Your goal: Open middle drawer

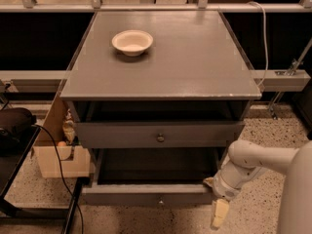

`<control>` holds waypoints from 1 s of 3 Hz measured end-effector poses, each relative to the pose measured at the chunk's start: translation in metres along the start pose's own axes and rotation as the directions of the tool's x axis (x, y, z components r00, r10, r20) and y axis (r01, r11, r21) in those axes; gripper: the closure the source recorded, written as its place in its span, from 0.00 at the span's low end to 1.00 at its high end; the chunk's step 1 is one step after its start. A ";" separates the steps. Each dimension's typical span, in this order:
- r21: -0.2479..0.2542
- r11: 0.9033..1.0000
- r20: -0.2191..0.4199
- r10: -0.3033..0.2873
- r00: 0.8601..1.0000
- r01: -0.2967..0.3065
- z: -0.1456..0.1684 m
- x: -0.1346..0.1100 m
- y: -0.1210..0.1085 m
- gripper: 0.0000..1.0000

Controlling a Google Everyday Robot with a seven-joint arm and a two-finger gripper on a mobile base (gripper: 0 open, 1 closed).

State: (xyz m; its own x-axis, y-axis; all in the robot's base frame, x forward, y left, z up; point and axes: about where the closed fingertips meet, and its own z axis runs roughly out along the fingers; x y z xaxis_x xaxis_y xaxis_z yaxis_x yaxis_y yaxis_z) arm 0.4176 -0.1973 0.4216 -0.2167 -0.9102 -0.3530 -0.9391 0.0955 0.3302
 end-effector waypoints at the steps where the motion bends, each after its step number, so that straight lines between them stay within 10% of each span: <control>1: -0.022 0.999 0.007 0.030 1.000 -0.030 -0.002 0.008 0.015 0.00; 3: -0.062 0.997 0.033 0.037 0.999 -0.035 -0.011 0.005 0.043 0.00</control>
Offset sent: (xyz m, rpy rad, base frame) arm -0.0316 -0.0137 0.0155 0.0070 0.0567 -0.0422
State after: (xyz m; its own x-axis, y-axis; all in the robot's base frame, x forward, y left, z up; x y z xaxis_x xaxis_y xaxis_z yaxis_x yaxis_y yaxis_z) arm 0.3788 -0.2026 0.4441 -0.2603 -0.8922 -0.3692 -0.9125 0.1023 0.3961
